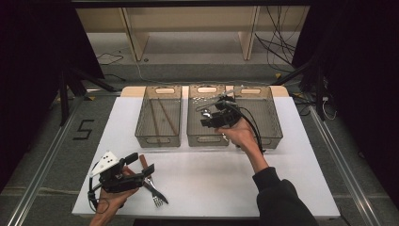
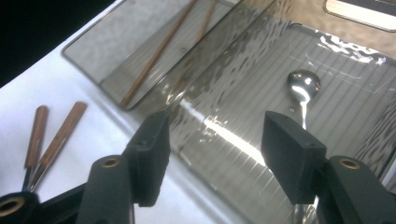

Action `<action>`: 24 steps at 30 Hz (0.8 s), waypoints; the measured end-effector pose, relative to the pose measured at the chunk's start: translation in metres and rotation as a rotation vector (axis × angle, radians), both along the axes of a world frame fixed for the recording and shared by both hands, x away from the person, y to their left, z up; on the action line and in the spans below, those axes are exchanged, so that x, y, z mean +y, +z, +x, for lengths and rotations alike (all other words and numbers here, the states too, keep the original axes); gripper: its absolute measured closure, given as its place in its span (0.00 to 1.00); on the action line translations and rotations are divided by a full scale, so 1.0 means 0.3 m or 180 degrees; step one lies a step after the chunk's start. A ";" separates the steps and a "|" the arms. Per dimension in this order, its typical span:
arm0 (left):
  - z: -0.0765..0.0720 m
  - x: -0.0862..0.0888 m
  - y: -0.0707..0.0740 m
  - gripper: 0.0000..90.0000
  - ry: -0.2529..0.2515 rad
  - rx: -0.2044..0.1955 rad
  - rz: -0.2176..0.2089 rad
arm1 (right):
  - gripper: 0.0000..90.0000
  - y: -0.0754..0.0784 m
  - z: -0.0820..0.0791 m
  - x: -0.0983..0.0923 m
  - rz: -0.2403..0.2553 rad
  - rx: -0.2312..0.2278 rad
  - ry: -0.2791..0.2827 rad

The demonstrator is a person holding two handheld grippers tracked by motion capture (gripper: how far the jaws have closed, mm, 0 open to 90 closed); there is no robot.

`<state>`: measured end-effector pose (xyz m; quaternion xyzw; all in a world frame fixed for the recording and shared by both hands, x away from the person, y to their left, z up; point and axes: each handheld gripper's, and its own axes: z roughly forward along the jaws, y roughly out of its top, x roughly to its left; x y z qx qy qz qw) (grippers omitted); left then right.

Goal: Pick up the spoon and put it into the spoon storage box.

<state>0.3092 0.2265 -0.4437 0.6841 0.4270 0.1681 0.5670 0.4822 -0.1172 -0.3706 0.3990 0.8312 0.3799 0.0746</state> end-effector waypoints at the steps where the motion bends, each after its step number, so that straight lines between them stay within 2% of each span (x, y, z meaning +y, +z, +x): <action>1: 0.000 0.001 0.000 0.17 -0.0009 -0.0001 0.0018 | 0.46 0.000 -0.017 -0.005 0.0026 -0.0027 0.0013; 6: 0.001 0.000 -0.001 0.17 0.0004 0.0001 0.0006 | 0.44 0.009 -0.085 -0.032 0.0122 -0.0101 0.0032; 11: 0.002 0.001 -0.002 0.17 0.0001 0.0006 0.0014 | 0.43 0.009 -0.136 -0.059 0.0151 -0.0209 0.0037; 12: 0.002 0.001 -0.002 0.17 0.0000 0.0007 0.0011 | 0.43 0.007 -0.143 -0.069 0.0201 -0.0219 0.0026; 14: 0.002 0.001 -0.002 0.17 0.0000 0.0009 0.0005 | 0.42 0.000 -0.159 -0.092 0.0292 -0.0223 0.0008; 18: 0.003 0.000 -0.003 0.17 -0.0005 0.0020 0.0002 | 0.41 -0.021 -0.198 -0.130 0.0352 -0.0289 -0.0020; 24: 0.004 0.003 -0.003 0.17 0.0010 0.0030 0.0003 | 0.40 -0.061 -0.249 -0.187 0.0488 -0.0310 -0.0048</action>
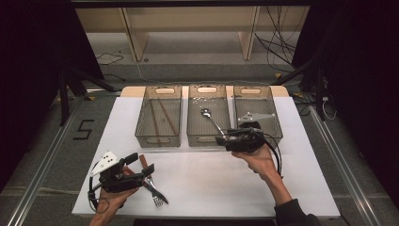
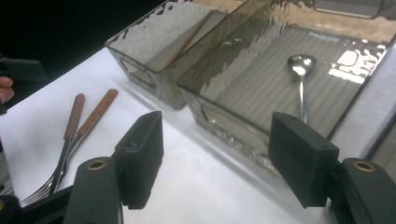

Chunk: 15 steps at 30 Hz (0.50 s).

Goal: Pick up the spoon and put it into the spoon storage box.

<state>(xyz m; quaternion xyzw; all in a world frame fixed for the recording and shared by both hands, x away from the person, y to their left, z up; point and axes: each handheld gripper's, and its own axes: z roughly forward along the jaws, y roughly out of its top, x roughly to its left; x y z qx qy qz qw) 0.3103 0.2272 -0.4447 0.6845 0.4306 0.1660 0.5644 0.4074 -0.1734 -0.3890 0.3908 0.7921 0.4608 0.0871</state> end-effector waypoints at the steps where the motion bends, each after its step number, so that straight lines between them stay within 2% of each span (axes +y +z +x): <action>1: 0.001 0.001 0.000 0.17 0.0002 0.0002 0.0000 | 0.40 -0.009 -0.011 -0.009 0.0009 -0.0008 0.0007; 15: 0.007 -0.001 0.001 0.17 0.0015 0.0058 0.0039 | 0.38 -0.067 -0.108 -0.069 0.0058 -0.0132 0.0013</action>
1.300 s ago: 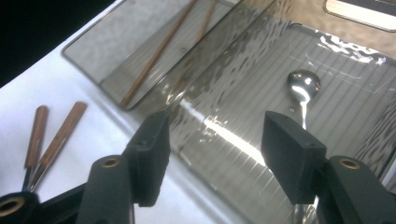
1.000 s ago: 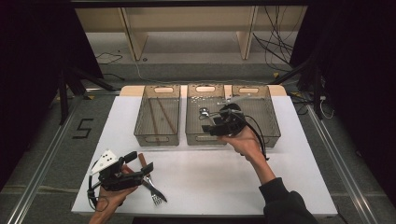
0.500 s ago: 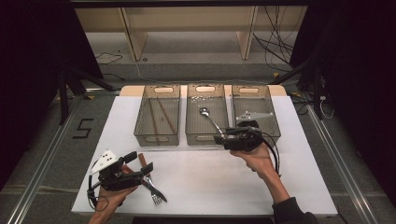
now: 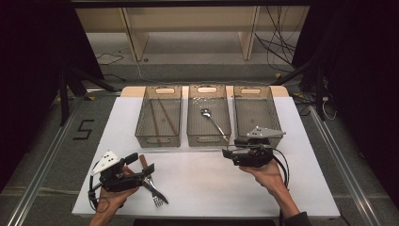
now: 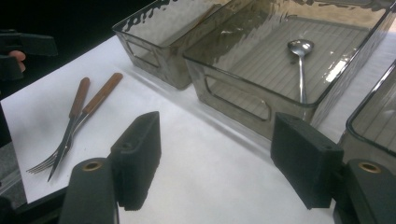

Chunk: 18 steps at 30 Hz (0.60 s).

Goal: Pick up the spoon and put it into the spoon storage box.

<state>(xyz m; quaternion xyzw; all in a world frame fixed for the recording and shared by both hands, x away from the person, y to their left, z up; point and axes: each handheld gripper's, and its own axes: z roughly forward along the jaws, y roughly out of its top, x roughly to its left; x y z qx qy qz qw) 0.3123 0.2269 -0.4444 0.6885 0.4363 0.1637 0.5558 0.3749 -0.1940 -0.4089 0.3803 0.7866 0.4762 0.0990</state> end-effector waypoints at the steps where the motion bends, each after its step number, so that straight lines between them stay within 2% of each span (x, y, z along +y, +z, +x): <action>1: 0.000 0.000 0.000 0.17 0.0000 0.0000 0.0000 | 0.38 0.000 0.000 0.000 0.0000 0.0000 0.0000; 12: 0.013 -0.003 0.002 0.17 -0.0012 0.0039 0.0017 | 0.36 -0.044 -0.061 -0.044 0.0051 -0.0095 -0.0042; 14: 0.022 -0.006 -0.002 0.17 -0.0035 0.0106 0.0064 | 0.35 -0.050 -0.074 -0.053 0.0054 -0.0100 -0.0047; 18: 0.033 -0.006 -0.007 0.17 -0.0033 0.0162 0.0092 | 0.34 -0.065 -0.094 -0.072 0.0055 -0.0113 -0.0064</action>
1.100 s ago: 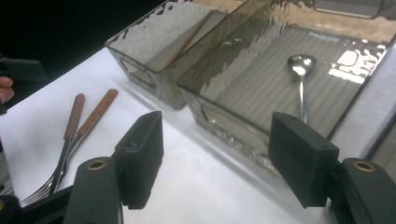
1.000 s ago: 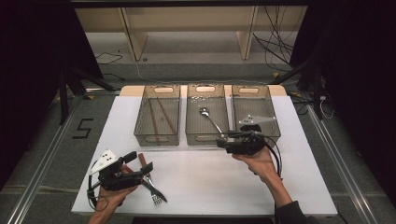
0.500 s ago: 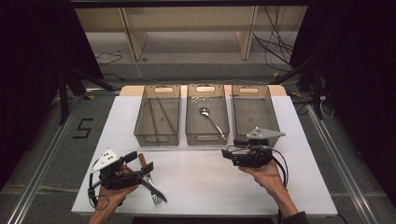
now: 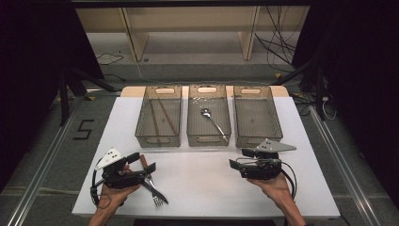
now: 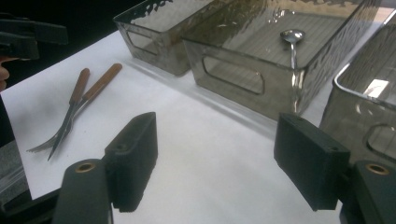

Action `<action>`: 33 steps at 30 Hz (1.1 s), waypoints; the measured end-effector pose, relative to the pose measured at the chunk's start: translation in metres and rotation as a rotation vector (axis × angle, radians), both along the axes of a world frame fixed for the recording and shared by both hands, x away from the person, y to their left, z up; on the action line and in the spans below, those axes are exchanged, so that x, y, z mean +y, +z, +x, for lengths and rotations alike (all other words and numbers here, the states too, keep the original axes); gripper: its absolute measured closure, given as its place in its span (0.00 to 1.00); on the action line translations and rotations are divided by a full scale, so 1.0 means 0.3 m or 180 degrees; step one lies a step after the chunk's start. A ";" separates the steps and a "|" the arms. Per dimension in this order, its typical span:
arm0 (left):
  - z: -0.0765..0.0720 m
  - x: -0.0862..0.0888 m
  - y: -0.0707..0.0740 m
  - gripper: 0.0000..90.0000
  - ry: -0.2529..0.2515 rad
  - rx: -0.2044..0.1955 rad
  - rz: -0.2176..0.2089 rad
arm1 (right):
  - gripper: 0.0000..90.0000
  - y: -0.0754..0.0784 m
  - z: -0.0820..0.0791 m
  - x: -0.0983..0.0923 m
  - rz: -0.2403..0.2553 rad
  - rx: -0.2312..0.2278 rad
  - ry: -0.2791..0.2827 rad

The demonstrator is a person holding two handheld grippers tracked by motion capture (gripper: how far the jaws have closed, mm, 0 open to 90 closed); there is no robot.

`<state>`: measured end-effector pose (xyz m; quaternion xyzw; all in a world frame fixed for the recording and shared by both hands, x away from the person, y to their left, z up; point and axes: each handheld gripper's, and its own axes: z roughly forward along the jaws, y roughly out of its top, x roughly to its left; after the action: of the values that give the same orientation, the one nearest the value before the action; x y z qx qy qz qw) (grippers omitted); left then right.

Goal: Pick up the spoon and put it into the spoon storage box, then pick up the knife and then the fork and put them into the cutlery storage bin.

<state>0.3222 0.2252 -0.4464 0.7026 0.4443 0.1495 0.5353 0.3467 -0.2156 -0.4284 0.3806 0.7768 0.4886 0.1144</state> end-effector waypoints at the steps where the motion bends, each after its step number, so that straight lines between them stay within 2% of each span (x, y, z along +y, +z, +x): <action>1: 0.002 0.000 0.001 0.17 0.0004 0.0009 -0.0003 | 0.34 -0.003 -0.005 -0.004 -0.0001 -0.0005 -0.0020; 13: 0.037 0.010 0.002 0.17 -0.0009 0.0079 0.0111 | 0.32 -0.023 -0.043 -0.025 -0.0012 -0.0034 -0.0051; 22: 0.057 0.006 0.007 0.17 -0.0048 0.0183 0.0193 | 0.32 -0.036 -0.062 -0.040 -0.0022 -0.0032 -0.0104; 28: 0.071 0.002 0.019 0.17 -0.0068 0.0212 0.0336 | 0.31 -0.039 -0.072 -0.050 -0.0024 -0.0027 -0.0111; 33: 0.090 -0.002 0.025 0.17 -0.0093 0.0289 0.0475 | 0.31 -0.041 -0.078 -0.053 -0.0047 -0.0033 -0.0102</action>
<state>0.3494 0.2247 -0.4389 0.7530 0.4453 0.1424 0.4630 0.3232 -0.2315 -0.4409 0.3895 0.7735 0.4829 0.1291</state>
